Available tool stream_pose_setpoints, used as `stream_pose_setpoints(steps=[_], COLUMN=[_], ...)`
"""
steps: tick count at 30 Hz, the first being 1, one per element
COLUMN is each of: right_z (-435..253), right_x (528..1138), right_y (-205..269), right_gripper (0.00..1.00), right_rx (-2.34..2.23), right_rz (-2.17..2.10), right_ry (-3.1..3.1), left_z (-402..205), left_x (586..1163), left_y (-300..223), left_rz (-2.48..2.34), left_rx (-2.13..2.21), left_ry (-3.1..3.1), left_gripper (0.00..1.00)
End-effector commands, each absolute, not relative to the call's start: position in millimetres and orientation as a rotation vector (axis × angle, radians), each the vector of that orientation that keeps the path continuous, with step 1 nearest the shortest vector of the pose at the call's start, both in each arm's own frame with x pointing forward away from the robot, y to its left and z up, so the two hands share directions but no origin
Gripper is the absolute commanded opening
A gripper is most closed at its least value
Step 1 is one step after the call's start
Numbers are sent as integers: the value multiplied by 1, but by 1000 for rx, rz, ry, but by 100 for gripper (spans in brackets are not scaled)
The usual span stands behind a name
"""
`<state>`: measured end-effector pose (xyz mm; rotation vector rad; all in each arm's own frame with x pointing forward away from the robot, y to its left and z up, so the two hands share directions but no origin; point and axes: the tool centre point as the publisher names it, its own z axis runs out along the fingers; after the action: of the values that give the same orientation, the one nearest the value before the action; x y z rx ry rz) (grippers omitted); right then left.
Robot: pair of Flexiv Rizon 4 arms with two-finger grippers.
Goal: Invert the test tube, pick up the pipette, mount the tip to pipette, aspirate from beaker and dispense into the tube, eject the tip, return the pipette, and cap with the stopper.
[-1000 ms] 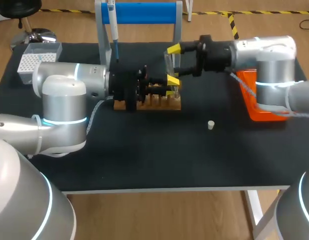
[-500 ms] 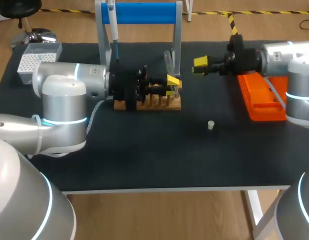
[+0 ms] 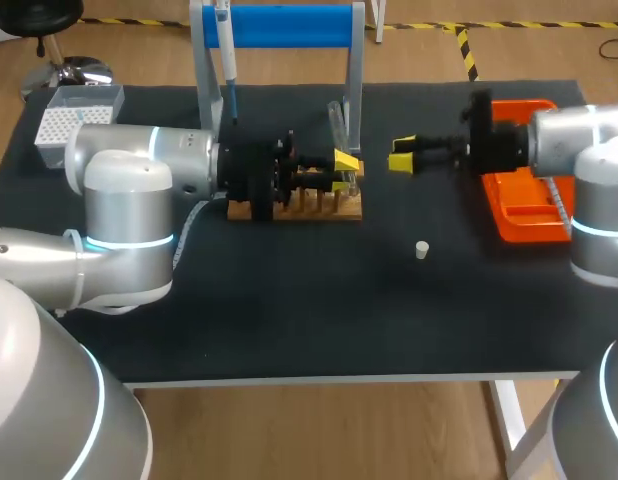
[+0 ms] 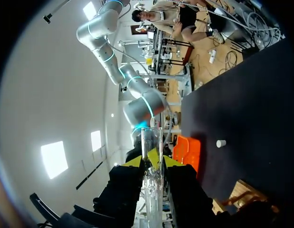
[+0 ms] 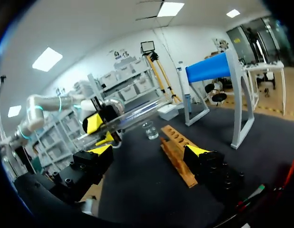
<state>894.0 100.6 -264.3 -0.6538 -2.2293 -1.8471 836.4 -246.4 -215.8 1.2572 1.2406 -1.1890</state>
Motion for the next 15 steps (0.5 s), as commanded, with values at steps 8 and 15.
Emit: stream_pose_setpoints(steps=[8,15], right_z=[-291,-311], right_x=[902,906], right_y=[113,120], right_gripper=[100,100], right_rx=[-539,-495], right_rz=[-1879,-1877], right_ry=[-2507,-2591], left_z=[-215,-215], left_x=[837,837], left_y=[-246,-246], left_rz=[-1190,-1190], left_rx=[1261,1261], left_ry=[1240,1240], left_gripper=[0,0])
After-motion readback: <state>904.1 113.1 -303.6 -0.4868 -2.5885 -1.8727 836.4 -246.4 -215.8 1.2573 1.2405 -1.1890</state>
